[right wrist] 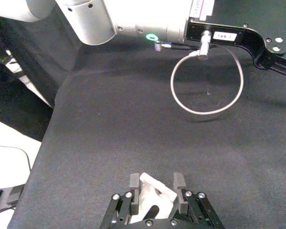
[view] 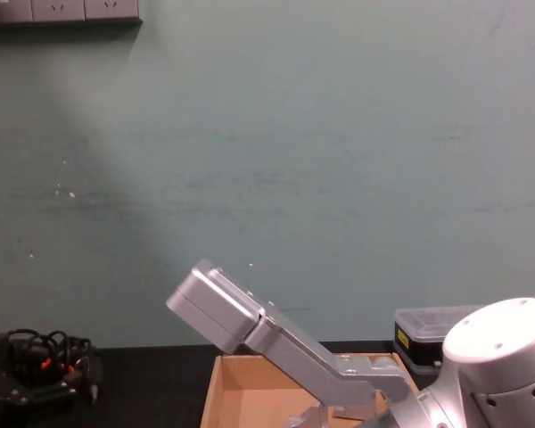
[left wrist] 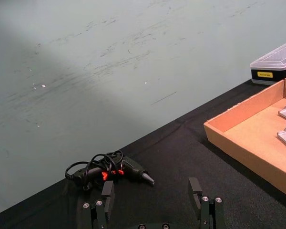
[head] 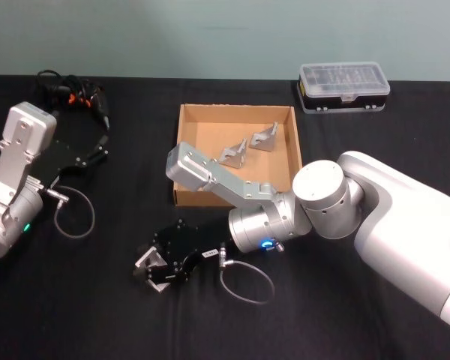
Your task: Use one hand to pick up the angle iron from the table and place it into the box.
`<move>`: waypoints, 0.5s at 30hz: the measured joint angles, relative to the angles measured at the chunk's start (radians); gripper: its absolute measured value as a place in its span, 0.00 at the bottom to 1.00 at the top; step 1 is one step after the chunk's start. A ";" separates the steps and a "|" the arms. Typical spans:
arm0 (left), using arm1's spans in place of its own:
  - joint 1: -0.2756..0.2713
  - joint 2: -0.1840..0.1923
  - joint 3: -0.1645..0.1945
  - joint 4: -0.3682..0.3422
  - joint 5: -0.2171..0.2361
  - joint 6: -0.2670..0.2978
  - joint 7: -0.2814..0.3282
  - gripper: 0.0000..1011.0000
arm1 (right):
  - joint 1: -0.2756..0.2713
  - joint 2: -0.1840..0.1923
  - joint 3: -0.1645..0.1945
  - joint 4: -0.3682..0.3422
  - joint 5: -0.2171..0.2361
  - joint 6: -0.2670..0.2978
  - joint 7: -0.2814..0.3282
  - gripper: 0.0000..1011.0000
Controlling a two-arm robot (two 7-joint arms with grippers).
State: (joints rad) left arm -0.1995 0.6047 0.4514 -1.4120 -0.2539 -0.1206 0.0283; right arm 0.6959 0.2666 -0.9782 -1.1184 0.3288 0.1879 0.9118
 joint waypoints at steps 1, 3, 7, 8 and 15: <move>0.000 0.000 0.000 0.000 0.000 0.000 0.000 1.00 | 0.000 0.000 0.000 0.000 0.000 0.000 0.000 0.43; 0.000 0.000 0.000 0.000 0.000 0.000 0.000 1.00 | 0.000 0.000 0.000 0.000 0.000 0.000 0.000 0.43; 0.000 0.000 0.000 0.000 0.000 0.000 0.000 1.00 | -0.003 0.006 0.008 -0.008 0.000 -0.017 0.001 0.43; 0.000 0.000 0.000 0.000 0.000 0.000 0.000 1.00 | -0.004 0.007 0.011 -0.011 0.001 -0.022 0.001 0.43; 0.000 0.000 0.000 0.000 0.000 0.000 0.000 1.00 | -0.006 0.022 0.049 -0.048 0.033 -0.034 0.000 0.43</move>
State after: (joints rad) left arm -0.1995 0.6047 0.4514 -1.4120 -0.2539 -0.1206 0.0283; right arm 0.6896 0.2888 -0.9290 -1.1661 0.3613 0.1535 0.9116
